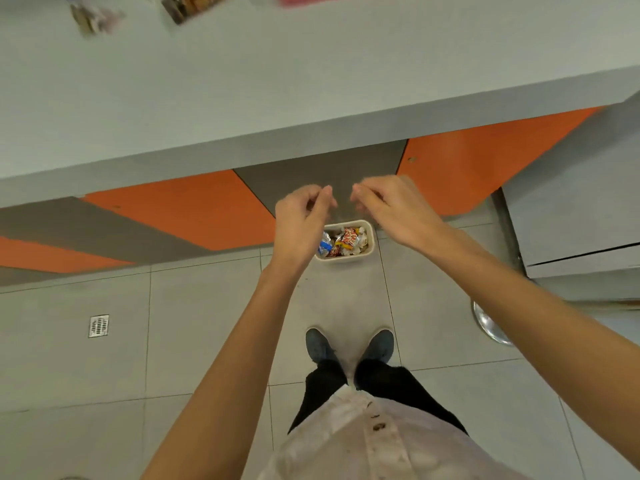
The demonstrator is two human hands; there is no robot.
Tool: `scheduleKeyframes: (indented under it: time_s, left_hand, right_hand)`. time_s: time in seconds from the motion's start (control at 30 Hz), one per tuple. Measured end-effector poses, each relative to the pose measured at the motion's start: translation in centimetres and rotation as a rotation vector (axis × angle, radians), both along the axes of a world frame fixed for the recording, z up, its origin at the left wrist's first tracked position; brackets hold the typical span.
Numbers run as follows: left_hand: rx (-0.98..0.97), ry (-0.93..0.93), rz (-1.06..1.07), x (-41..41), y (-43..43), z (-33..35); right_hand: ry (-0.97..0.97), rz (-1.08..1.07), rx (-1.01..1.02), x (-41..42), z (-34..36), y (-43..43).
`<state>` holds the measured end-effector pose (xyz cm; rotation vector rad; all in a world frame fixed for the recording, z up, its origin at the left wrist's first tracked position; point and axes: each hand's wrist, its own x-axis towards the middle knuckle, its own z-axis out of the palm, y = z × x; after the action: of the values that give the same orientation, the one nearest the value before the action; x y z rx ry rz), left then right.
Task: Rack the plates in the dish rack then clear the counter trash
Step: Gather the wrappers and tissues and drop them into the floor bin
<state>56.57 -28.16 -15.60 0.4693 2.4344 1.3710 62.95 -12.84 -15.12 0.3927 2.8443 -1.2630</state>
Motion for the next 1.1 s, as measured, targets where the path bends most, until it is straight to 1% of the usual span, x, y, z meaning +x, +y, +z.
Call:
scheduleKeyframes:
  time_s: [0.13,0.33,0.47,0.57,0.63,0.8,0.87,0.97,1.1]
  left_hand:
    - [0.045,0.047,0.019,1.5,-1.1,2.5]
    - [0.048,0.166,0.037,0.3,-2.4,5.1]
    - [0.044,0.218,0.079,-2.2,-3.3,7.7]
    - [0.080,0.187,0.099,-3.8,-3.9,9.3]
    - [0.067,0.192,0.098,-5.2,-4.5,9.9]
    - [0.048,0.229,0.098,-10.6,-6.1,10.9]
    - [0.039,0.231,0.109,-13.6,-7.1,10.9]
    - [-0.041,0.230,0.144,-19.4,-9.2,9.9]
    - [-0.356,0.198,0.064,-27.0,-12.1,6.1]
  right_hand:
    - [0.078,0.033,-0.005,0.1,2.8,-0.5]
    - [0.138,0.125,0.086,-1.3,5.5,-0.5]
    - [0.158,0.200,0.104,-3.5,7.9,-0.7]
    - [0.171,0.232,0.120,-5.5,9.1,-1.0]
    - [0.177,0.255,0.128,-6.9,9.5,-1.3]
    - [0.208,0.278,0.181,-12.3,10.3,-2.8]
    - [0.185,0.275,0.178,-15.0,10.4,-3.8]
    - [0.099,0.284,0.159,-20.1,9.8,-5.5]
    - [-0.060,0.265,0.166,-27.0,7.7,-7.9]
